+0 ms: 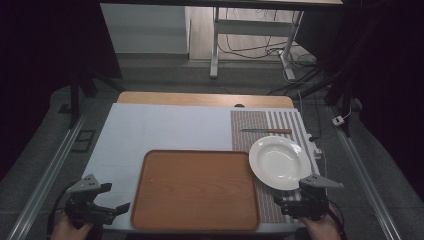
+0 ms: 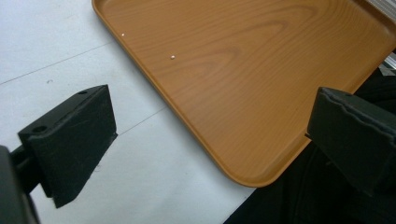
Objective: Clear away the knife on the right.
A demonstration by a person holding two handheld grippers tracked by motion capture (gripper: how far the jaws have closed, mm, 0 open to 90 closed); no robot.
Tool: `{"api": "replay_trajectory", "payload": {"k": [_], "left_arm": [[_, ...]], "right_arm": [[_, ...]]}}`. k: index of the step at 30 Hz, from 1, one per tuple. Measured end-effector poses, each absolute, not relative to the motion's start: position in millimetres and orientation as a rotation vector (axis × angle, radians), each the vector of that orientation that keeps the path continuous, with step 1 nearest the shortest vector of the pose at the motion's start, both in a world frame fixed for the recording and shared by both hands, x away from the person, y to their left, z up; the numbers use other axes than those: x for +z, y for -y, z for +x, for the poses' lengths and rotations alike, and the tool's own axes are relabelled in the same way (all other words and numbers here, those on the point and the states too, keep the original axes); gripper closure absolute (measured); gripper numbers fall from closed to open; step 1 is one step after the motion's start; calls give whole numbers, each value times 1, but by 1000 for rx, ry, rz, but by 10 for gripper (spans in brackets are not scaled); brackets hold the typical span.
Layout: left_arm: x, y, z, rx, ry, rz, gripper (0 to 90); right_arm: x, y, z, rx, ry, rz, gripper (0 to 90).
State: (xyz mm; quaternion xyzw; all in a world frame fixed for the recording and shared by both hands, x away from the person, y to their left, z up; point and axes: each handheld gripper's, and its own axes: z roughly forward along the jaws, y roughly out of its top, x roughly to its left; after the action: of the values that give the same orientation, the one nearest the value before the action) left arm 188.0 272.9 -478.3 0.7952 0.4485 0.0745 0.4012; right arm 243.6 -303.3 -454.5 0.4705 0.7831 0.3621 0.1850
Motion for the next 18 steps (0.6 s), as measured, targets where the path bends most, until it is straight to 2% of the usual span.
{"api": "replay_trajectory", "payload": {"k": [18], "left_arm": [[-478,-269,188,206,-1108,2047,9]], "right_arm": [[-456,300,246,988,-2276,1316,0]]}}
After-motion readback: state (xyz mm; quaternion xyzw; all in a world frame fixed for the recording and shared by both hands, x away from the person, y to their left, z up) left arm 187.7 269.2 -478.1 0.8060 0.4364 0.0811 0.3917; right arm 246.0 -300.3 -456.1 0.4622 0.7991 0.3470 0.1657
